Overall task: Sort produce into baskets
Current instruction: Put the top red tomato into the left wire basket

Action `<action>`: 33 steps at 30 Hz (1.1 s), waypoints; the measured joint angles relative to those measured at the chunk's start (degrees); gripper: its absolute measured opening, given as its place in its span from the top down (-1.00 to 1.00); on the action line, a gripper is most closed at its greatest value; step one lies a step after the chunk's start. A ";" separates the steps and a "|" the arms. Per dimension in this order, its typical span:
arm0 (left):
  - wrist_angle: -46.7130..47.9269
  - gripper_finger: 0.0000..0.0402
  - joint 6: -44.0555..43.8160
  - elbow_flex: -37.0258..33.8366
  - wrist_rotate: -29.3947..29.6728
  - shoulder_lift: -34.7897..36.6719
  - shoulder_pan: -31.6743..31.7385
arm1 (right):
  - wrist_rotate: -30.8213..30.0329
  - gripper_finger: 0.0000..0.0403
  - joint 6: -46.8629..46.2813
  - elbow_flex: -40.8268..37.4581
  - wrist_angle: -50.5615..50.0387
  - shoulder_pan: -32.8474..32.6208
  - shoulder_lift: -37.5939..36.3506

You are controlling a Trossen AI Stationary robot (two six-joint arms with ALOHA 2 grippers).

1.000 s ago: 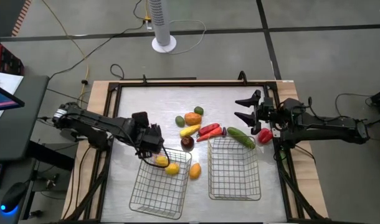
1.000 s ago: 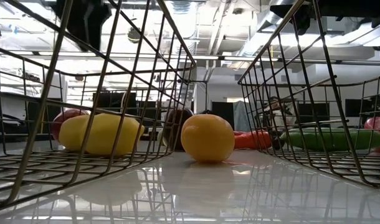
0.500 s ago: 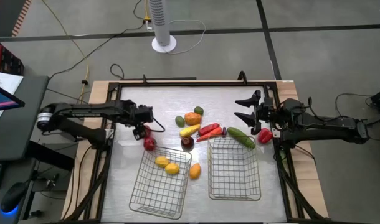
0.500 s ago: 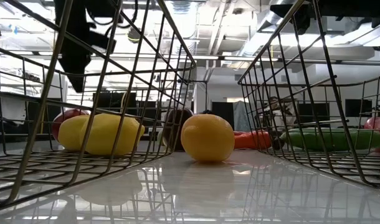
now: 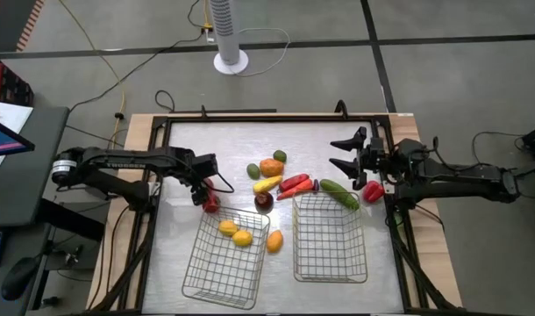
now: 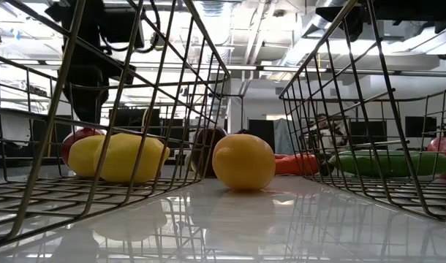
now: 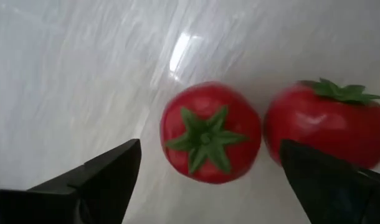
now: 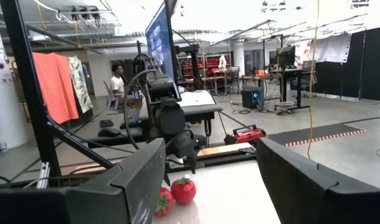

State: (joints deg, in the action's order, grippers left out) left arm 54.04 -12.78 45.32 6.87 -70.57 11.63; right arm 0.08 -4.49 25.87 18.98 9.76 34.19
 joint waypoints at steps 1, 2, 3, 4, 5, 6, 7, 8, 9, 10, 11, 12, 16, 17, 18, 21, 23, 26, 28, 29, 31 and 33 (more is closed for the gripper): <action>-0.72 -0.85 0.02 -0.87 0.16 0.00 0.35 | 0.00 -0.39 0.02 0.00 -0.04 0.00 0.02; -1.62 -0.86 0.02 -1.72 0.61 0.00 0.74 | 0.00 -0.39 0.00 0.00 0.00 0.00 0.00; -2.51 -0.86 -0.07 -2.41 1.13 0.00 1.12 | 0.00 -0.39 0.00 0.00 0.07 0.00 -0.03; -3.05 -0.86 -0.11 -3.02 1.34 0.00 1.59 | 0.00 -0.39 0.00 0.00 0.08 0.01 -0.04; -3.17 -0.86 -0.06 -3.54 1.40 0.00 2.12 | 0.00 -0.39 0.00 0.00 0.06 0.00 -0.04; -3.25 -0.86 -0.06 -4.04 1.34 0.00 2.56 | 0.00 -0.39 0.00 0.00 0.02 0.02 -0.02; -3.81 -0.86 -0.06 -4.58 1.18 0.00 2.95 | 0.00 -0.39 0.00 0.00 0.02 0.01 -0.02; -4.79 -0.86 -0.07 -5.05 0.48 0.00 3.29 | 0.00 -0.39 0.00 0.00 0.04 0.02 -0.02; -5.63 -0.86 -0.15 -5.49 -0.32 0.00 3.71 | -0.01 -0.39 0.00 0.00 0.05 0.01 -0.02; -6.61 -0.86 -0.17 -6.02 -1.01 0.00 4.06 | 0.00 -0.39 0.00 0.00 0.09 0.00 -0.02; -7.26 -0.86 -0.17 -6.56 -1.39 0.00 4.31 | 0.00 -0.39 0.00 0.00 0.11 0.02 -0.02; -8.01 -0.86 -0.22 -7.10 -1.55 -0.02 4.59 | 0.00 -0.39 0.00 0.00 0.11 0.02 -0.02; -10.74 -0.86 -0.23 -7.41 -1.55 -0.04 5.71 | -0.01 -0.39 -0.02 0.00 0.14 0.01 -0.02; -11.23 -0.86 -0.11 -7.41 -1.48 -0.04 5.93 | 0.00 -0.39 -0.02 0.00 0.15 0.02 -0.02; -11.72 -0.86 -0.07 -7.41 -1.40 -0.04 6.09 | 0.00 -0.39 -0.01 0.00 0.15 0.02 -0.02; -12.95 -0.84 1.15 -7.41 -1.53 -0.04 6.55 | 0.00 -0.39 -0.02 0.00 0.15 0.02 -0.02; -13.47 -0.79 1.62 -7.41 -1.53 -0.04 6.55 | 0.00 -0.39 -0.01 0.00 0.17 0.02 -0.02; -13.08 -0.62 1.79 -7.40 -1.54 -0.04 6.55 | -0.01 -0.39 -0.01 0.00 0.17 0.02 -0.02; -12.74 -0.47 1.50 -7.38 -1.52 -0.04 6.55 | -0.02 -0.39 -0.02 0.00 0.17 0.02 -0.02; -12.55 -0.39 1.17 -7.35 -1.53 -0.02 6.55 | -0.01 -0.39 -0.02 0.00 0.17 0.02 -0.02; -12.15 -0.27 0.85 -7.30 -1.53 0.00 6.55 | -0.02 -0.39 0.00 0.00 0.17 0.02 -0.02; -11.73 -0.19 0.51 -7.17 -1.94 0.00 6.55 | -0.02 -0.39 -0.01 0.00 0.25 0.02 -0.02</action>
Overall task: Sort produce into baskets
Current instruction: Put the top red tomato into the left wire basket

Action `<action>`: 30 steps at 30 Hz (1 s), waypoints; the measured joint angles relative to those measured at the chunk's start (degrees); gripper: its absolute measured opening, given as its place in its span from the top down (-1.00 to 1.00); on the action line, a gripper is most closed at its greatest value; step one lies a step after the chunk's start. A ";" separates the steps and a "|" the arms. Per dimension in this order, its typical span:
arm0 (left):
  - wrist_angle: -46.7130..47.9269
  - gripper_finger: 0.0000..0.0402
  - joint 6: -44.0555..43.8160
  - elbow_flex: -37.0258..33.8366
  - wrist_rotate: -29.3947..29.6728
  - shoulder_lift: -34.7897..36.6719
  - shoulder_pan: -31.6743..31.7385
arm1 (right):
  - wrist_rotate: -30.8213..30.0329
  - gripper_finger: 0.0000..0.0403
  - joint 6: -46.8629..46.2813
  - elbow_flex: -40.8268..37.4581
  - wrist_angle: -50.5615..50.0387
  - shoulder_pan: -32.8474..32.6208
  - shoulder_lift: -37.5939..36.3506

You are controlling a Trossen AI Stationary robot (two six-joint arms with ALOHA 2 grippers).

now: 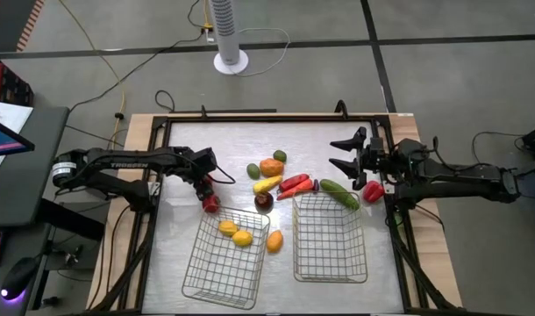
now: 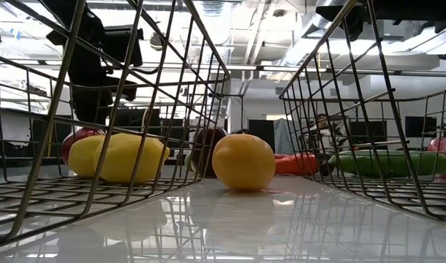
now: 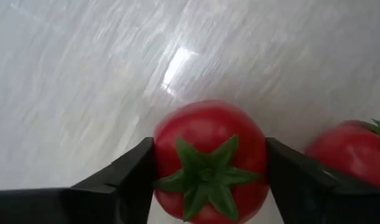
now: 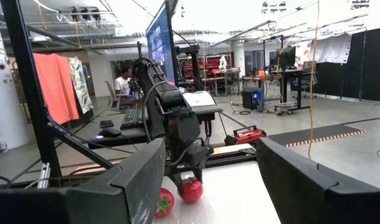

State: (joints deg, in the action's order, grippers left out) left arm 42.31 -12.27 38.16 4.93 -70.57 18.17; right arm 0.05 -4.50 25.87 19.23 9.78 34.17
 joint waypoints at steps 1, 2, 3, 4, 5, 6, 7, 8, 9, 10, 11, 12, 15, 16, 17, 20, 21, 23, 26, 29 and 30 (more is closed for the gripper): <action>0.84 -0.17 -0.01 0.34 -0.45 -0.02 0.00 | 0.00 -0.39 0.00 0.00 0.05 0.00 0.00; 2.05 -0.17 0.12 0.92 -0.63 -0.06 0.00 | 0.00 -0.39 0.01 0.00 0.10 0.00 0.00; 3.32 -0.17 0.52 1.94 -0.62 -0.09 0.00 | 0.00 -0.39 0.01 0.00 0.17 0.00 0.00; 4.24 -0.17 0.99 3.34 -0.34 -0.09 0.00 | 0.01 -0.39 -0.01 0.00 0.21 0.00 0.00; 5.14 -0.19 1.36 4.97 0.55 -0.09 -0.02 | 0.00 -0.39 -0.01 0.00 0.21 -0.02 0.00; 6.44 -0.20 1.52 6.66 1.97 -0.09 -0.02 | 0.00 -0.39 -0.01 0.00 0.21 0.00 0.00; 7.98 -0.21 1.54 8.36 3.68 -0.09 0.00 | 0.00 -0.39 -0.01 0.00 0.22 0.00 0.00; 9.35 -0.21 1.54 10.19 5.17 -0.09 0.00 | 0.00 -0.39 -0.01 0.00 0.21 0.00 0.00; 10.08 -0.21 1.55 12.32 6.26 -0.09 0.02 | 0.00 -0.39 -0.01 0.00 0.21 0.00 0.00; 10.22 -0.21 1.53 14.43 6.65 -0.09 0.04 | 0.00 -0.39 -0.01 0.00 0.19 0.00 0.00; 10.19 -0.21 1.49 16.42 6.30 -0.07 0.02 | 0.00 -0.39 -0.01 0.00 0.18 0.00 0.00; 10.25 -0.21 1.51 18.42 5.16 -0.07 -0.14 | 0.00 -0.39 0.01 0.00 0.16 0.00 0.00; 9.42 -0.21 1.70 24.12 2.57 -0.05 -1.18 | 0.00 -0.39 0.18 0.00 0.08 0.00 0.00; 8.53 -0.21 1.65 25.64 2.31 0.00 -1.76 | 0.00 -0.39 0.27 0.00 0.08 0.00 0.00; 7.50 -0.21 1.31 27.03 1.44 0.00 -2.37 | 0.00 -0.39 0.29 0.00 0.08 0.00 0.00; 5.43 -0.22 -1.87 29.48 -4.41 0.00 -4.53 | 0.00 -0.39 0.32 0.00 -0.16 0.00 0.00; 4.74 -0.22 -3.10 29.70 -7.49 0.00 -5.52 | 0.00 -0.39 0.36 0.00 -0.23 0.00 0.00; 4.29 -0.22 -4.87 29.68 -13.87 -0.02 -8.27 | 0.00 -0.39 0.49 0.00 -0.27 -0.02 0.00; 4.66 -0.22 -6.38 29.66 -19.05 -0.70 -13.80 | 0.00 -0.39 0.67 0.00 -0.27 0.00 0.00; 5.55 -0.27 -8.87 29.57 -19.09 -1.13 -19.73 | 0.00 -0.39 0.64 0.00 -0.34 0.00 0.00; 5.06 -0.29 -9.51 29.60 -18.99 -1.48 -21.52 | 0.00 -0.39 0.60 0.00 -0.36 0.00 0.00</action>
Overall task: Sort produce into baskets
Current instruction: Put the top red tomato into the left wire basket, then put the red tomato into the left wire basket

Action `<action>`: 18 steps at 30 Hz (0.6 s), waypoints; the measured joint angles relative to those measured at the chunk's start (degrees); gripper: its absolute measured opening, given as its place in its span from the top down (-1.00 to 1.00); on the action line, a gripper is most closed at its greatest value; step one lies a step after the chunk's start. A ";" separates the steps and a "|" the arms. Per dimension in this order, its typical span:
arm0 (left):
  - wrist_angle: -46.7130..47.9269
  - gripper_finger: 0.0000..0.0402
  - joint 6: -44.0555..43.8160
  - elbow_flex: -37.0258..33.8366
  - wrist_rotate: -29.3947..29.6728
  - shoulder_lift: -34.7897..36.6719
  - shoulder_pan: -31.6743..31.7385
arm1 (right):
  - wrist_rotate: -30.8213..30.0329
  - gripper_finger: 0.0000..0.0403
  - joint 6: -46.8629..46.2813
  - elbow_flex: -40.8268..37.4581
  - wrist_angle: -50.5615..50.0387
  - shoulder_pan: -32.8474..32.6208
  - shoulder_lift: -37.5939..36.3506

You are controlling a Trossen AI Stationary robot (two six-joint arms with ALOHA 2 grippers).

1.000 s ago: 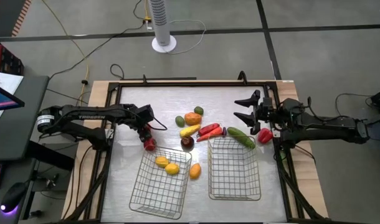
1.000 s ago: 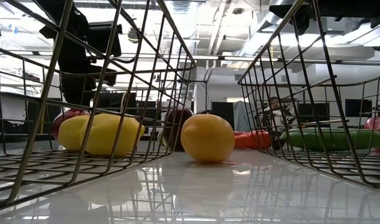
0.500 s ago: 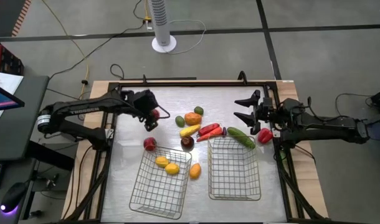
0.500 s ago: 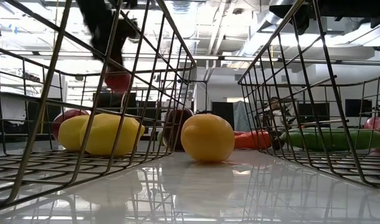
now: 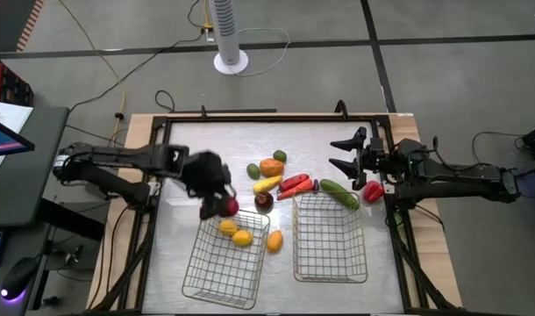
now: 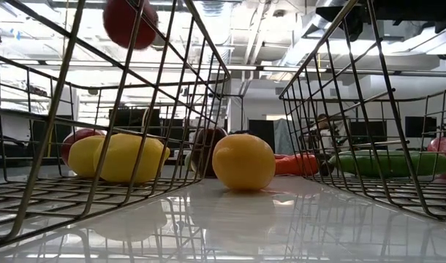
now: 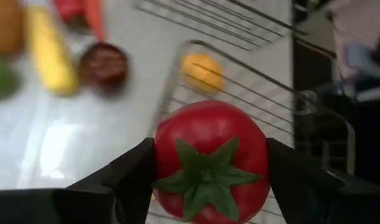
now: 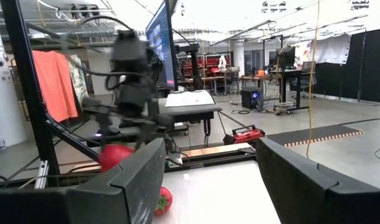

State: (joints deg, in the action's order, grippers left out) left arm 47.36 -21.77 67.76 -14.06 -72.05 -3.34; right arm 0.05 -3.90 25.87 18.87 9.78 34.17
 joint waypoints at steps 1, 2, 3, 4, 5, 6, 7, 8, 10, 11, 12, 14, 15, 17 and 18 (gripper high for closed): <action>-0.18 -0.32 -0.65 0.01 0.49 -0.20 -1.56 | 0.00 -0.39 -0.02 0.00 -0.01 0.00 0.00; 0.11 -0.35 -1.51 -0.01 1.39 -0.42 -3.21 | 0.00 -0.39 -0.06 0.00 -0.02 0.00 0.00; 0.17 -0.38 -2.59 -0.05 2.35 -0.80 -4.74 | 0.00 -0.39 -0.13 0.00 -0.02 0.00 0.00; -0.19 -0.42 -3.54 -0.02 3.44 -1.31 -5.98 | 0.00 -0.39 -0.15 0.00 -0.02 0.00 0.00; -0.16 -0.46 -4.16 0.01 4.46 -1.55 -7.06 | 0.00 -0.39 -0.15 0.00 0.00 0.00 0.00; 0.82 -0.49 -4.34 -0.01 5.75 -1.81 -8.16 | 0.00 -0.39 -0.15 0.00 0.02 0.00 0.00; 1.75 -0.53 -4.71 -0.03 7.11 -2.30 -9.03 | 0.00 -0.39 -0.15 0.00 0.04 0.00 0.00; 1.85 -0.56 -5.23 -0.03 8.09 -2.60 -9.50 | 0.00 -0.39 -0.15 0.00 0.04 0.00 0.00; 2.82 -0.63 -5.71 -0.03 9.80 -3.05 -9.87 | 0.00 -0.39 -0.17 0.00 0.09 0.00 -0.01; 3.63 -0.66 -5.86 -0.03 10.22 -3.13 -9.90 | 0.00 -0.39 -0.17 0.00 0.09 -0.01 0.00; 3.62 -0.68 -6.00 -0.03 10.42 -3.13 -9.89 | 0.00 -0.39 -0.22 0.00 0.03 -0.03 0.00; 3.20 -0.73 -6.15 -0.03 10.48 -3.05 -9.53 | -0.02 -0.39 -0.57 0.00 0.04 0.00 -0.02; 3.49 -0.75 -6.15 -0.03 10.46 -2.91 -9.32 | -0.02 -0.39 -0.58 0.00 0.03 0.00 -0.02; 4.74 -0.77 -5.82 -0.01 10.43 -2.30 -8.69 | -0.02 -0.39 -0.57 0.00 0.02 0.00 0.00; 6.61 -0.77 -5.42 -0.01 10.80 -1.91 -8.33 | -0.02 -0.39 -0.57 0.00 0.02 0.00 -0.01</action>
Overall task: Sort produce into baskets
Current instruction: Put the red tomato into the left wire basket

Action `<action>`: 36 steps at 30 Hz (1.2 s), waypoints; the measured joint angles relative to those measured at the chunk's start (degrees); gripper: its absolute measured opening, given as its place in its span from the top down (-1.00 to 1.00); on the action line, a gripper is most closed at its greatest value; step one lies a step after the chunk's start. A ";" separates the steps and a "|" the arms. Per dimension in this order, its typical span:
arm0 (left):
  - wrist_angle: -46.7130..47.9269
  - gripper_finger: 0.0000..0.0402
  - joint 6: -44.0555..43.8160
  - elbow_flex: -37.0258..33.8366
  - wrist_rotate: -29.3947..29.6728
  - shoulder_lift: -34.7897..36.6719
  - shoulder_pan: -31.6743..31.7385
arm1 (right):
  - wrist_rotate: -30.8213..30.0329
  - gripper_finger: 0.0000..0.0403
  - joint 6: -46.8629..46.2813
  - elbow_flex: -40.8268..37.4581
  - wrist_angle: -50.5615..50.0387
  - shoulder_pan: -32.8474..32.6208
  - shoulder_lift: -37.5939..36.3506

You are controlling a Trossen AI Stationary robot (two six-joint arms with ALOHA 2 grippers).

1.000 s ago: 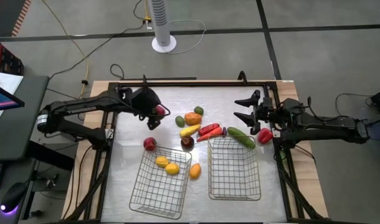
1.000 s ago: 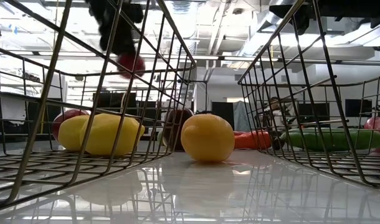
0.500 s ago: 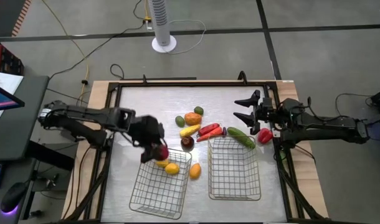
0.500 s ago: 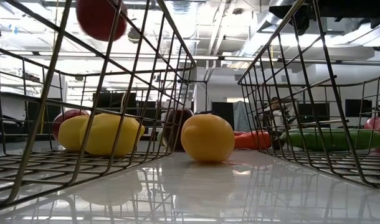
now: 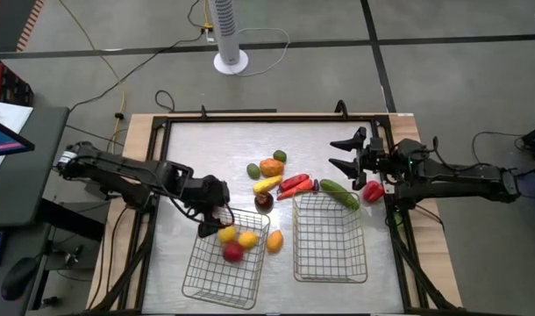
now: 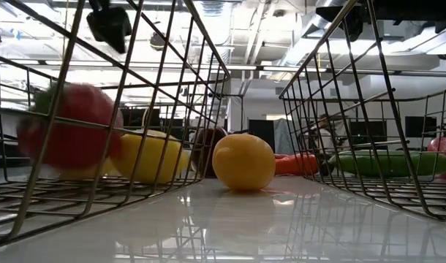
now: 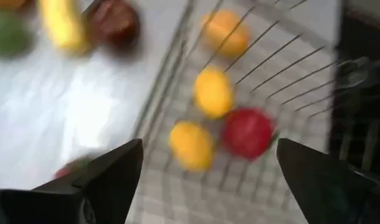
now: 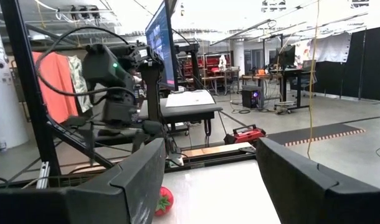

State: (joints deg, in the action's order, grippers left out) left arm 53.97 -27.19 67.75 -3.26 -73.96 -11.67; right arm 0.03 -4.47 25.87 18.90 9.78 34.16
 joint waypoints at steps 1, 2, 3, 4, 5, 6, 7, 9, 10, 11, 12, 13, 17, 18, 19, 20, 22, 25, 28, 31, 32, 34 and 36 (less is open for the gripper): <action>2.62 -0.77 0.36 0.00 1.14 0.27 0.35 | 0.00 -0.39 0.00 0.00 0.00 0.00 -0.01; 5.53 -0.78 0.52 0.00 2.95 0.52 0.71 | 0.00 -0.39 0.00 0.00 -0.02 0.00 -0.01; 8.74 -0.78 0.55 0.00 5.27 0.72 1.10 | 0.00 -0.39 0.00 0.00 -0.06 0.00 -0.01; 12.40 -0.78 0.53 0.00 7.80 0.86 1.54 | 0.00 -0.39 0.00 0.00 -0.08 0.00 -0.01; 16.02 -0.78 0.41 0.00 10.41 0.95 2.01 | 0.00 -0.39 0.00 0.00 -0.10 0.00 0.01; 19.35 -0.78 0.02 0.00 12.80 0.97 2.41 | 0.00 -0.39 0.00 0.00 -0.14 0.00 0.00; 22.69 -0.78 -0.41 0.00 14.83 0.96 2.74 | 0.00 -0.39 0.00 0.00 -0.17 0.00 0.00; 28.11 -0.78 -0.27 -0.24 17.80 0.86 2.94 | 0.00 -0.39 0.00 0.00 -0.20 0.00 0.01; 29.20 -0.78 0.95 -0.84 18.77 0.86 2.80 | 0.00 -0.39 0.00 0.00 -0.20 0.00 0.01; 29.37 -0.78 2.67 -1.83 19.57 0.86 2.37 | 0.00 -0.39 0.00 0.00 -0.20 0.00 0.00; 28.93 -0.78 4.66 -3.09 19.93 0.86 1.75 | 0.01 -0.39 0.00 0.00 -0.20 0.00 -0.01; 28.37 -0.78 6.65 -4.45 19.99 0.86 1.01 | 0.00 -0.39 0.01 0.00 -0.20 0.00 0.00; 23.89 -0.78 20.23 -10.91 19.18 0.73 -1.70 | 0.00 -0.39 0.02 0.00 -0.20 0.00 -0.01; 22.11 -0.78 24.56 -12.44 19.05 0.67 -2.09 | 0.00 -0.39 0.02 0.00 -0.20 0.00 0.01; 20.65 -0.78 26.69 -13.54 19.14 0.66 -2.42 | 0.00 -0.39 0.02 0.00 -0.20 0.00 0.01; 19.18 -0.78 26.30 -14.37 19.61 0.66 -2.65 | 0.00 -0.39 0.02 0.00 -0.20 0.00 0.01; 16.40 -0.78 24.57 -15.14 20.80 0.25 -2.57 | 0.00 -0.39 0.04 0.00 -0.17 0.00 -0.01; 14.43 -0.78 25.29 -15.21 20.99 -0.31 -2.13 | 0.00 -0.39 0.10 0.00 -0.01 0.00 0.01; 12.30 -0.78 26.99 -15.71 19.99 -1.15 -1.88 | 0.00 -0.39 0.03 0.00 0.10 0.00 0.00; 9.82 -0.78 27.74 -16.99 19.17 -1.71 -1.41 | 0.00 -0.39 0.02 0.00 0.09 0.00 -0.01; 8.49 -0.78 28.16 -17.32 18.76 -2.01 -1.15 | 0.00 -0.39 0.02 0.00 0.09 0.00 -0.01; 7.18 -0.78 28.47 -17.57 18.54 -2.68 -1.08 | 0.00 -0.39 0.01 0.00 0.09 -0.02 -0.01; 5.00 -0.78 28.98 -17.55 18.53 -3.01 -1.02 | 0.00 -0.39 0.02 0.00 0.04 -0.02 -0.01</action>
State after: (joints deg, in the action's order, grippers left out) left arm 58.97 1.79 50.19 15.27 -76.97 -12.69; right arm 0.03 -4.45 25.87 18.94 9.76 34.15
